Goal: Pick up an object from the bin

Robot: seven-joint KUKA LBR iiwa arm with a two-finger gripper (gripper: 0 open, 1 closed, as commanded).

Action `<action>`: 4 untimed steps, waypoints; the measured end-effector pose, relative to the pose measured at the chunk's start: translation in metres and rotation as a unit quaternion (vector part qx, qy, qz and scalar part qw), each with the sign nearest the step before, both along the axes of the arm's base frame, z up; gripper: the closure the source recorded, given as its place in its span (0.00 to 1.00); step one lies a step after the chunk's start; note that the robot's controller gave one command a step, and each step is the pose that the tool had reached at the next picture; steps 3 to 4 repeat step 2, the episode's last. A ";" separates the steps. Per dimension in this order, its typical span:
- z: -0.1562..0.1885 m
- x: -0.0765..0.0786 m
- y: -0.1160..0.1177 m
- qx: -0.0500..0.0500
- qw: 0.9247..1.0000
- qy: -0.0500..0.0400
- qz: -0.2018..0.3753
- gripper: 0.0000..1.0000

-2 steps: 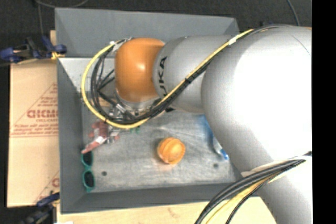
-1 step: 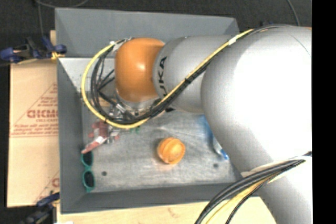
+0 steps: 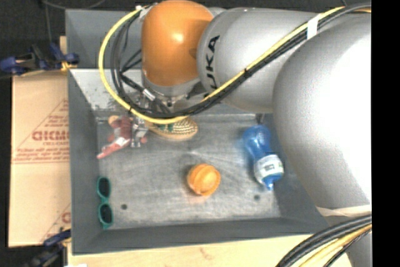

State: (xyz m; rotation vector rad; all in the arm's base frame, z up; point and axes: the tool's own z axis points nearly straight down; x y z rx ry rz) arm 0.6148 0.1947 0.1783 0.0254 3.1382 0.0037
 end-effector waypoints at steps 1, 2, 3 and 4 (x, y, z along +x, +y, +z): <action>0.000 0.000 0.000 0.000 1.000 0.000 0.000 1.00; 0.038 0.004 0.003 -0.001 1.000 0.003 0.003 1.00; 0.038 0.004 0.003 -0.001 1.000 0.003 0.003 1.00; 0.038 0.004 0.003 -0.001 1.000 0.003 0.003 1.00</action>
Offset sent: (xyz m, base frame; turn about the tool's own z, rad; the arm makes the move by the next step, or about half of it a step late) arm 0.0070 0.0061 0.0641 -0.0117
